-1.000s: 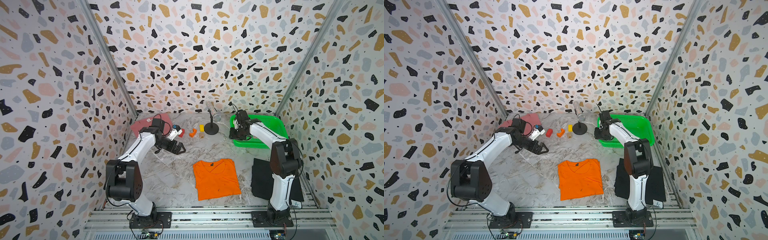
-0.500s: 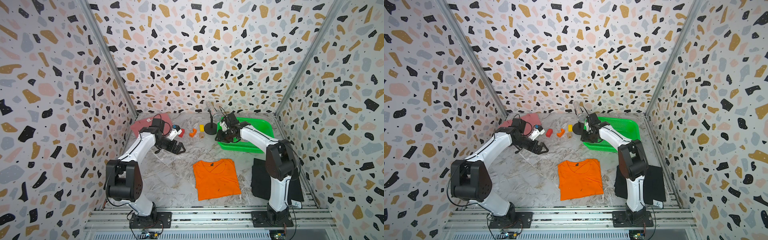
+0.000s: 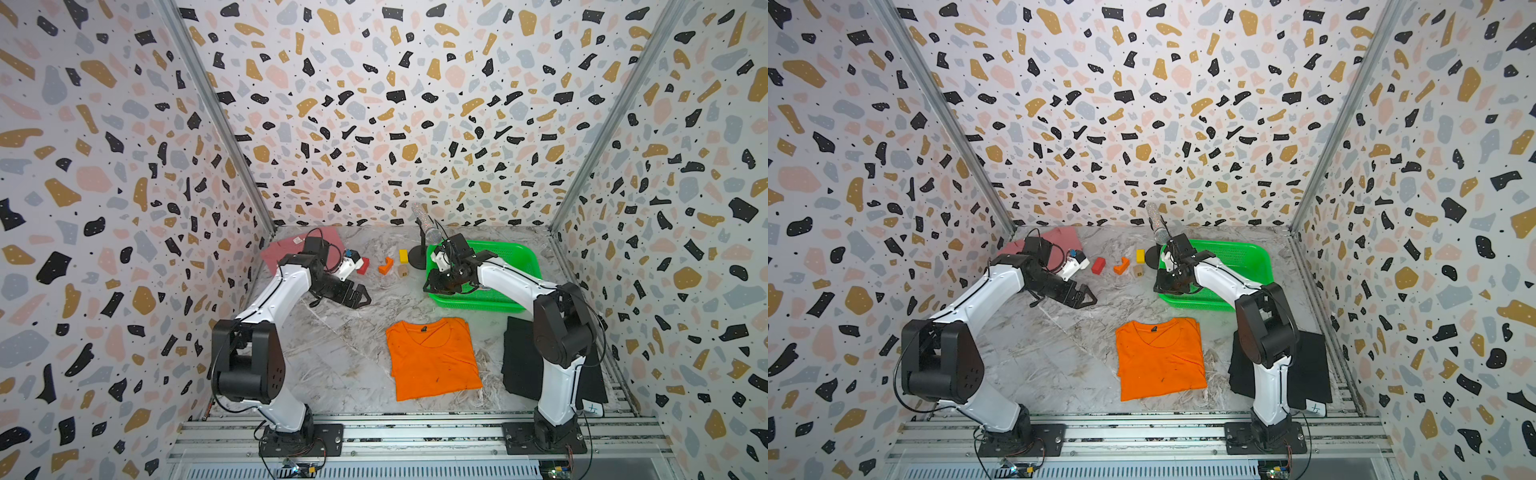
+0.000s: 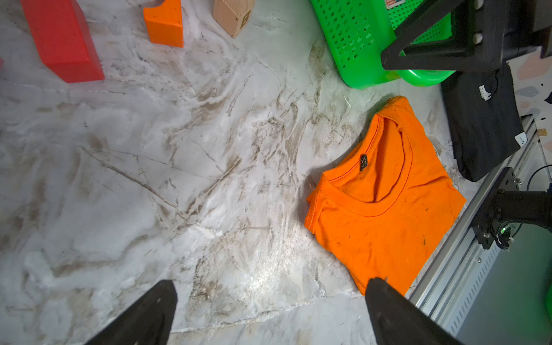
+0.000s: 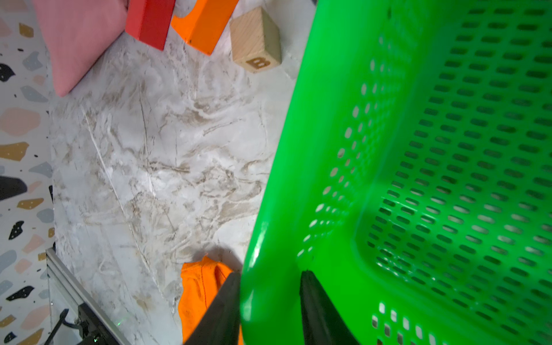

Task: Put the folded t-shirts into the basket
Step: Move the bin to the center of the board, then move the T-shirt to the center of the board.

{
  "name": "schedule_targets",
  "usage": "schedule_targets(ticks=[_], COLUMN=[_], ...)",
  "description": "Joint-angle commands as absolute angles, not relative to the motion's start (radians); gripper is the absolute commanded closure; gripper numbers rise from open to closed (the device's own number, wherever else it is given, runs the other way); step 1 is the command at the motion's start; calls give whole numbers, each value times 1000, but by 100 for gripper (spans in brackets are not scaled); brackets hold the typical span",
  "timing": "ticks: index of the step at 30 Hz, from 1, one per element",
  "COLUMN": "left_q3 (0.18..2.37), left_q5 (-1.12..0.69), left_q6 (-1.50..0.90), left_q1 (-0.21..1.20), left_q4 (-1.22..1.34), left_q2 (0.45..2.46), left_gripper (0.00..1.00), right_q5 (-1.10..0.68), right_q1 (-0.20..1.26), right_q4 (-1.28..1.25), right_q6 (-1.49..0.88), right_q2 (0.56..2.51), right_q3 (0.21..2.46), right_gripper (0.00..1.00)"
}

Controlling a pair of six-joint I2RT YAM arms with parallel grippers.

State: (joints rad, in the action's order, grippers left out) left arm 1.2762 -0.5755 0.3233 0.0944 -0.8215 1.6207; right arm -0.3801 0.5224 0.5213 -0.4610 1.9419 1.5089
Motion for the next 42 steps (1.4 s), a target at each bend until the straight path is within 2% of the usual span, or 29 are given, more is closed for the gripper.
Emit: schedule_targets(ticks=[1, 4, 9, 16, 19, 21, 22, 23, 26, 30, 33, 37, 42], left_q3=[1271, 1269, 1220, 1140, 1101, 1086, 1084, 1084, 1084, 1088, 1084, 1093, 1092], left_q5=[-598, -619, -638, -558, -547, -550, -545, -537, -510, -506, -522, -535, -548], left_q6=[312, 307, 296, 388, 398, 412, 416, 418, 417, 419, 418, 405, 378], left_q1=[94, 94, 106, 215, 231, 232, 232, 231, 228, 208, 174, 108, 17], left_q4=[-813, -814, -748, -694, -643, -623, -620, -620, -630, -643, -647, -657, -655], left_q2=[1627, 1627, 1608, 1560, 1540, 1540, 1545, 1548, 1550, 1544, 1534, 1534, 1523], left_gripper=[0, 0, 0, 0, 0, 0, 0, 0, 0, 0, 0, 0, 0], right_q5=[-412, -373, -306, -344, -450, -587, -629, -625, -543, -501, -515, -431, -378], right_q1=[532, 532, 532, 532, 532, 541, 557, 580, 647, 660, 679, 764, 828], right_q4=[550, 572, 663, 812, 808, 746, 723, 712, 657, 496, 577, 667, 626], right_q6=[-388, -328, -235, -230, -296, -294, -272, -238, -92, 54, 118, 245, 344], right_q2=[1858, 1803, 1697, 1461, 1355, 1311, 1299, 1293, 1294, 1317, 1430, 1538, 1615], right_q3=[1503, 1506, 1501, 1259, 1123, 1013, 965, 936, 876, 789, 874, 964, 994], right_gripper=[61, 57, 43, 40, 45, 63, 68, 69, 62, 64, 65, 61, 59])
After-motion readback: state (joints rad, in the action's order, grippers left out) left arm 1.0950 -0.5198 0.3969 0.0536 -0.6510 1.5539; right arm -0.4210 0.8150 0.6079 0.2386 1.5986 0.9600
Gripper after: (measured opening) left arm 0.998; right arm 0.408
